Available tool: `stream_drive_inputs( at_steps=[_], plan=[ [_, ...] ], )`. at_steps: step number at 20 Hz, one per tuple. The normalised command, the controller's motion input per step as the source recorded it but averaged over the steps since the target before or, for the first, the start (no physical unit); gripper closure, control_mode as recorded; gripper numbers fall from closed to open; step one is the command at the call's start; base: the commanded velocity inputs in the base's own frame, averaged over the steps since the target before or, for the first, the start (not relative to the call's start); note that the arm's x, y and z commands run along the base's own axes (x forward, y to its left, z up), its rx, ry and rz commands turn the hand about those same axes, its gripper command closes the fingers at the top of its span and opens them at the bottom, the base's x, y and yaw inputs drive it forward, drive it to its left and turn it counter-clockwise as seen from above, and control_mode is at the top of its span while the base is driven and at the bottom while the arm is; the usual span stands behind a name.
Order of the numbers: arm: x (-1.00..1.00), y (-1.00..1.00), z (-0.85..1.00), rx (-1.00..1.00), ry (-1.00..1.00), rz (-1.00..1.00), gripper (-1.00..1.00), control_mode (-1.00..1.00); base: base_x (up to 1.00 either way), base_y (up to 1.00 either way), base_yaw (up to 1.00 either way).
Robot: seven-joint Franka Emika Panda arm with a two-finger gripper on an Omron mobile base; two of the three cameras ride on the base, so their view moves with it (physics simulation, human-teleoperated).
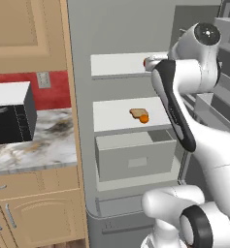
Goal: Pick up the tangerine and peach from the fridge and place one fruit on each plate on the dining counter.
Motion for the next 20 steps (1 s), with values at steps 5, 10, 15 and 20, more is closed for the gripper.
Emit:
stream_drive_inputs(
  at_steps=[5,10,15,20],
  plan=[
    [0.14,-0.38,0.06,0.08,0.04,-0.01,-1.0,-1.0,0.0,0.0,0.0],
    [0.16,-0.24,-0.08,0.01,0.08,0.0,-1.0,-1.0,0.0,0.0,0.0],
    [0.13,-0.01,-0.35,0.0,0.02,0.0,-1.0,-1.0,0.0,0.0,0.0],
    [0.46,0.0,-0.12,0.0,0.0,0.0,-1.0,-1.0,0.0,0.0,0.0]
  ],
)
